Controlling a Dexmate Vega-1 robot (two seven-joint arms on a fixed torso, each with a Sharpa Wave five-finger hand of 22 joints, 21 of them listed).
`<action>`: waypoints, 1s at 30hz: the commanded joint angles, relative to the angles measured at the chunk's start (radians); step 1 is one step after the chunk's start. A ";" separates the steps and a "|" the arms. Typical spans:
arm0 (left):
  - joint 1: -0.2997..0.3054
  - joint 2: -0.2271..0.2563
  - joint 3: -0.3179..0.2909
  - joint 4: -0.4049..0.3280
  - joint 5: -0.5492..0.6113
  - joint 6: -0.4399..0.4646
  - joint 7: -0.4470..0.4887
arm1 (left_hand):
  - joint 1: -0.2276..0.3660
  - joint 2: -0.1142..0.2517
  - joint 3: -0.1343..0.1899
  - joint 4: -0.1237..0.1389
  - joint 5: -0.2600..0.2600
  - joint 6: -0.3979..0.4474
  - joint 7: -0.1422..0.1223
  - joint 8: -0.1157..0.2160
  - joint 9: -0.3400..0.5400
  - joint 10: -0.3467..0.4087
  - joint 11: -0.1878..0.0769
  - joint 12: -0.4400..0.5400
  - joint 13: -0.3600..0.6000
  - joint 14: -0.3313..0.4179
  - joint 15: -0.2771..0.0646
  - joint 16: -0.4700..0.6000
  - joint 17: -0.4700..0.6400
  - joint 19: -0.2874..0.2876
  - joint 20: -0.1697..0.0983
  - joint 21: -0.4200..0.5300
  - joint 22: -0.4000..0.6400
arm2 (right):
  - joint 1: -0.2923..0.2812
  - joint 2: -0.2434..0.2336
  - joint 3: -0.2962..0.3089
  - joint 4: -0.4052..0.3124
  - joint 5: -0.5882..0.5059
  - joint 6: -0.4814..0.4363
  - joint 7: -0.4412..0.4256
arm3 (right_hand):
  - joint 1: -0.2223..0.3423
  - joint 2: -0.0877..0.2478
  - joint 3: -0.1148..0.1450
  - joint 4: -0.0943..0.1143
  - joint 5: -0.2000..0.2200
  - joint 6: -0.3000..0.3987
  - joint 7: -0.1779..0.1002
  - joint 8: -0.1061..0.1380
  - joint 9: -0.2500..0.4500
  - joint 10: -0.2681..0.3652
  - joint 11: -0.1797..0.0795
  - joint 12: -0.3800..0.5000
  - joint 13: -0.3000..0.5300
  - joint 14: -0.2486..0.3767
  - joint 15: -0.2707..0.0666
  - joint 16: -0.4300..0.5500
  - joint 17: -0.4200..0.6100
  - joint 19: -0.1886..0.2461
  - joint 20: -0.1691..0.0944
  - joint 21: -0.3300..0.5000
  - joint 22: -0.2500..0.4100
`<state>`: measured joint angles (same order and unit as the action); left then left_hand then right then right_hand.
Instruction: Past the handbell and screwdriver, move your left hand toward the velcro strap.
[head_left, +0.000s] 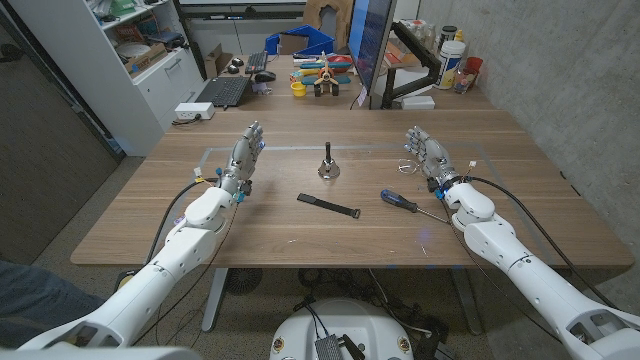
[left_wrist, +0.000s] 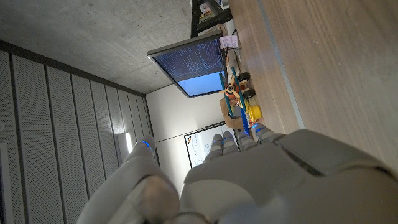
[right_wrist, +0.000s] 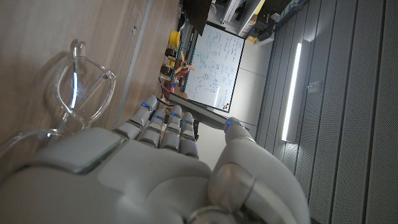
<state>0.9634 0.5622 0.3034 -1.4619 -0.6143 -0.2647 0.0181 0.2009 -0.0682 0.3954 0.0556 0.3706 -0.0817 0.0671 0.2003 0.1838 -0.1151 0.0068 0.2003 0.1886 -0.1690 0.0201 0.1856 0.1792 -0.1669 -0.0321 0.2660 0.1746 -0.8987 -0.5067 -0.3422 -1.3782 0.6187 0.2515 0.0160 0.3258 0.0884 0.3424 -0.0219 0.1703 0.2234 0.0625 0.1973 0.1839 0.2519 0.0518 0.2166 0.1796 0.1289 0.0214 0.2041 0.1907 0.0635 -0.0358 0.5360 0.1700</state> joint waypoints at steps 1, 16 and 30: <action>0.054 0.059 -0.023 -0.096 0.033 0.051 0.029 | 0.011 0.004 0.005 -0.001 0.010 0.006 -0.003 0.004 0.003 0.005 -0.004 0.011 0.001 -0.007 -0.002 0.007 0.004 -0.069 -0.020 -0.002 0.005 | -0.001 0.001 0.000 -0.001 -0.010 -0.004 -0.003 | 0.002 0.003 0.001 -0.005 0.005 0.009 0.001 0.001 0.004 0.009 0.000 -0.001 0.001 0.010 -0.003 0.003 0.003 0.013 -0.011 -0.005 0.003; 0.086 0.134 -0.051 -0.165 0.060 0.128 0.035 | 0.019 0.009 0.006 -0.004 0.010 0.008 -0.008 0.004 0.003 0.010 -0.009 0.012 0.002 -0.001 -0.002 0.008 0.004 -0.067 -0.012 -0.006 0.005 | 0.000 0.001 0.002 -0.007 -0.022 -0.007 -0.019 | 0.000 0.003 0.000 -0.006 0.005 0.008 0.000 0.000 0.004 0.011 0.001 -0.002 0.001 0.010 -0.005 0.001 0.002 0.015 -0.009 -0.012 0.003; 0.161 0.165 -0.095 -0.238 0.088 0.112 0.053 | 0.026 0.013 0.007 -0.008 0.011 0.012 -0.010 0.004 0.004 0.011 -0.010 0.011 0.002 0.000 -0.001 0.007 0.004 -0.067 -0.004 -0.011 0.005 | 0.010 0.016 -0.008 -0.003 -0.031 -0.009 -0.028 | -0.001 0.004 0.000 -0.008 0.005 0.008 -0.001 -0.001 0.004 0.008 -0.001 -0.004 0.001 0.011 -0.005 0.000 0.002 0.016 -0.009 -0.019 0.003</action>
<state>1.0630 0.6958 0.2445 -1.6360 -0.5469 -0.1504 0.0555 0.2140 -0.0550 0.4000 0.0510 0.3773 -0.0731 0.0587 0.2002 0.1837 -0.1044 -0.0038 0.2072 0.1884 -0.1689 0.0200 0.1854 0.1790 -0.1668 -0.0321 0.2584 0.1745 -0.8952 -0.5007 -0.3417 -1.3831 0.5949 0.2449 -0.0043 0.3258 0.0884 0.3424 -0.0219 0.1703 0.2233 0.0625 0.1973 0.1837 0.2518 0.0518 0.2166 0.1793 0.1342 0.0159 0.2041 0.1908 0.0707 -0.0358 0.5205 0.1699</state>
